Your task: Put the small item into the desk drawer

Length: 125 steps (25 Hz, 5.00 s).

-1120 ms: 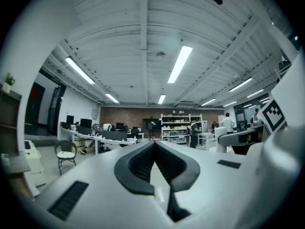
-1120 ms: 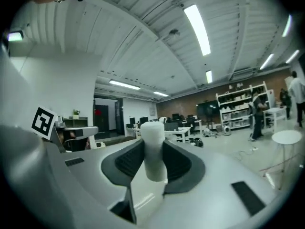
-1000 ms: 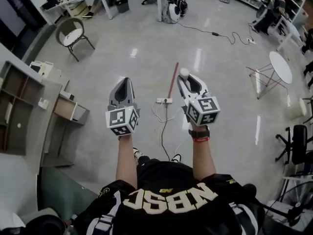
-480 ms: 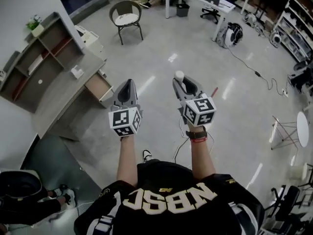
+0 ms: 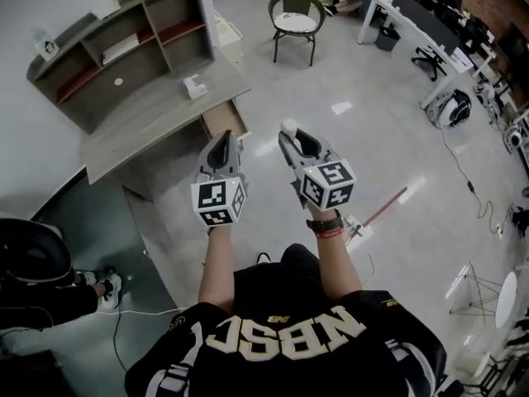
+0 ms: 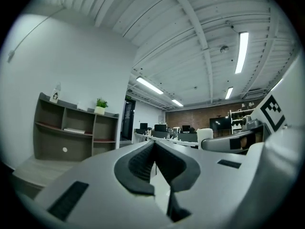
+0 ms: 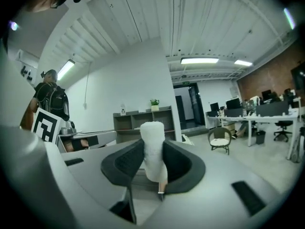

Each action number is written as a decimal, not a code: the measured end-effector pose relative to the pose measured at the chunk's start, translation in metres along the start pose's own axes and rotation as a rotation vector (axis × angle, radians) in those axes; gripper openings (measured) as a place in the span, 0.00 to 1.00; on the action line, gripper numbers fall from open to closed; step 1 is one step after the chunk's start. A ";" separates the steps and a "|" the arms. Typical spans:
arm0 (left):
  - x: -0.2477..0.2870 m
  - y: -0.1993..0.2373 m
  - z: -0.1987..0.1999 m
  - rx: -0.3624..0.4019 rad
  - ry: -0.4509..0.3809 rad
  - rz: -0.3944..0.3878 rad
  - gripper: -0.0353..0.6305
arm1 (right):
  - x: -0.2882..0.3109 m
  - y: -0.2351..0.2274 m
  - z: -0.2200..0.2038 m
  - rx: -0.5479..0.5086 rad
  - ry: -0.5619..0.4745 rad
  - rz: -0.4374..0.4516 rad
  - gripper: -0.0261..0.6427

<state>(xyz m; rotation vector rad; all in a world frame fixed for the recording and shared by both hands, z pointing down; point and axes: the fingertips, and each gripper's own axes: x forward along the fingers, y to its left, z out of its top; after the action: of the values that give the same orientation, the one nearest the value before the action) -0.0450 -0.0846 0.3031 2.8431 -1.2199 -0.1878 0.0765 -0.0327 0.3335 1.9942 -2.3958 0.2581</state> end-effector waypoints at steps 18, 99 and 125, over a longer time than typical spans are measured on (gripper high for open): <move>0.093 0.161 -0.023 0.000 0.052 0.243 0.07 | 0.237 0.004 -0.001 0.004 0.107 0.298 0.24; 0.207 0.319 -0.458 -0.329 0.511 0.312 0.07 | 0.467 -0.081 -0.547 -0.634 1.058 0.749 0.23; 0.183 0.310 -0.412 -0.307 0.515 0.358 0.07 | 0.443 -0.109 -0.465 -0.484 0.999 0.585 0.32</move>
<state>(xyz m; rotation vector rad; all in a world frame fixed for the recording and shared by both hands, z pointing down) -0.0910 -0.4346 0.7209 2.1715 -1.3922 0.3212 0.0566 -0.4208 0.8561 0.6486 -1.9714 0.4707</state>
